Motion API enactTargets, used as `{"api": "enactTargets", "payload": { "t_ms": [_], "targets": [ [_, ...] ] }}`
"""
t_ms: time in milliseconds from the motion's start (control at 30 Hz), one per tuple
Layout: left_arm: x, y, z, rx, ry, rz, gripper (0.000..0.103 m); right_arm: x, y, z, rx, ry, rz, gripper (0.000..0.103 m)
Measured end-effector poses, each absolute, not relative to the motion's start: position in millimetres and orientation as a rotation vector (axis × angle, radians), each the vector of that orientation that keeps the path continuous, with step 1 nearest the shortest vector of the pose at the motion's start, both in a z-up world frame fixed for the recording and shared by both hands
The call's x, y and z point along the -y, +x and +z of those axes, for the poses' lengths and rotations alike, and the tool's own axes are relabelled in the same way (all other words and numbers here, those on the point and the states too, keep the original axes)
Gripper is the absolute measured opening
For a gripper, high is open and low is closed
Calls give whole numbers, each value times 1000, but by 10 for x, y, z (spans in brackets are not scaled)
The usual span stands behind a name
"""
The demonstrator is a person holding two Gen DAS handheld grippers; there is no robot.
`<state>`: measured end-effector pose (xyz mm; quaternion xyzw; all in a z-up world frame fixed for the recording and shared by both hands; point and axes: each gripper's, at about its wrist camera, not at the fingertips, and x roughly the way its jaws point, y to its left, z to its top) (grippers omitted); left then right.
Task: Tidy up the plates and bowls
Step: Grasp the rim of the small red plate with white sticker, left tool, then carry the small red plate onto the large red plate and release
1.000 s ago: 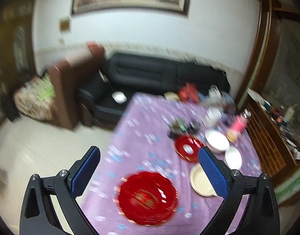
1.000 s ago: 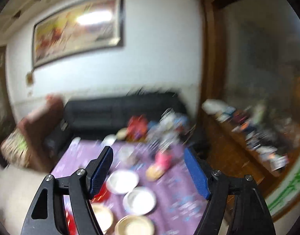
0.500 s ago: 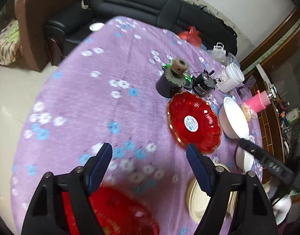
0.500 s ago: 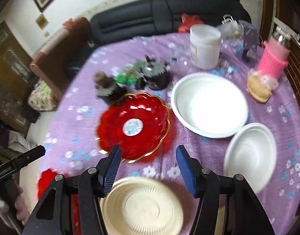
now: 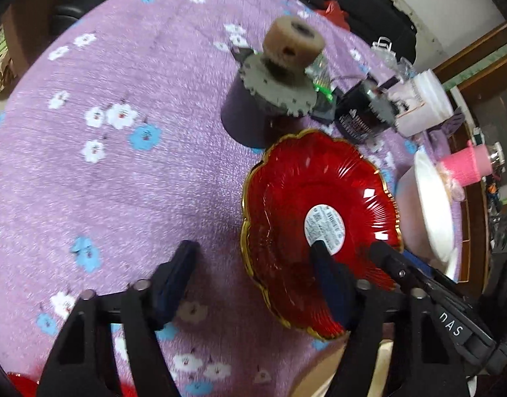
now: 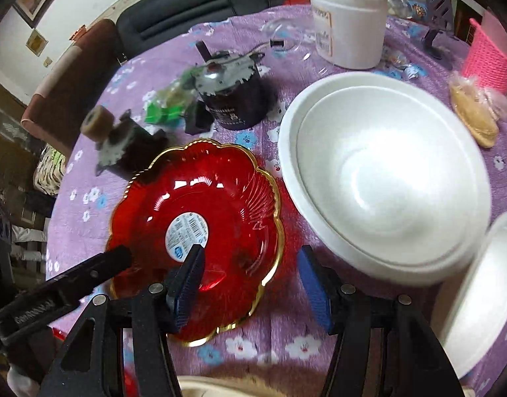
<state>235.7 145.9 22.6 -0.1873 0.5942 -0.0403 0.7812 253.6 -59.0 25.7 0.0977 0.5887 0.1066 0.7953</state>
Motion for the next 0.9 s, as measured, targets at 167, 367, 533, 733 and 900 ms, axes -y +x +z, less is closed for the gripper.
{"api": "enactTargets", "payload": {
  "t_ms": [167, 367, 533, 733, 900],
  "targets": [
    [-1333, 2360, 218, -1292, -346, -119, 31, 565, 2532, 191, -1251, 200, 238, 22],
    [-1375, 2177, 368, -1256, -316, -99, 29, 484, 2348, 472, -1161, 146, 256, 16],
    [-1438, 1865, 776, -1171, -261, -93, 29, 433, 2111, 812, -1098, 160, 300, 16],
    [-1724, 1072, 1285, -1085, -205, -71, 30, 192, 1554, 1186, -1037, 165, 416, 16],
    [-2029, 447, 1368, -1041, -205, 0, 30, -178, 986, 1253, -1025, 139, 526, 17]
  ]
}}
